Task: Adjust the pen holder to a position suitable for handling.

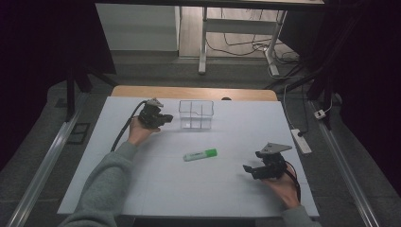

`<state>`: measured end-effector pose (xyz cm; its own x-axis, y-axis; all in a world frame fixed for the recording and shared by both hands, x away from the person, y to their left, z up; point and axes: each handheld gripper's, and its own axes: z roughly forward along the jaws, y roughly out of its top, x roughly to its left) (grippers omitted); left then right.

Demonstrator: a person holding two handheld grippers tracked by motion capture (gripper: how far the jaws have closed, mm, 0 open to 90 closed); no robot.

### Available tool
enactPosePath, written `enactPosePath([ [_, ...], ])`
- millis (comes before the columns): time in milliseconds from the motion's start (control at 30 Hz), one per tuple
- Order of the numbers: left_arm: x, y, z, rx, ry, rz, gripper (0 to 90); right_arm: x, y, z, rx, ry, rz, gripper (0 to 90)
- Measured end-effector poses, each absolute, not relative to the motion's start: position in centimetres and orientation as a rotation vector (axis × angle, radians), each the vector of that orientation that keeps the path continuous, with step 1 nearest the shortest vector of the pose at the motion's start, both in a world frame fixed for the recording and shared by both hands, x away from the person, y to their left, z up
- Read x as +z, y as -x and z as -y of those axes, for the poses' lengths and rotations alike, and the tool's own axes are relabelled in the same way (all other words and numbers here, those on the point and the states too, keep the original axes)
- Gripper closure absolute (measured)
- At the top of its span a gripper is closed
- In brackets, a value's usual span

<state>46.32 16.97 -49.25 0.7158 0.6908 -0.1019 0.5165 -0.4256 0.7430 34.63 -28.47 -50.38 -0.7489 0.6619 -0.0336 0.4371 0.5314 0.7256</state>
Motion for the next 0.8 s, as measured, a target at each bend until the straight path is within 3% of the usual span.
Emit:
enactPosePath([
  [333,-47.5,-43.2,-16.0,0.244,-2.170,-0.832,54.7,-50.4,-34.7,28.5,1.050,-0.915,-2.469,20.1],
  [600,-46.4,-42.1,-14.8,0.230,-2.198,-0.760,42.3,-50.4,-34.7,28.5,1.050,-0.914,-2.470,20.1],
  [800,-45.8,-41.5,-13.3,0.213,-2.212,-0.702,37.8,-50.4,-34.6,28.5,1.048,-0.913,-2.472,20.1],
])
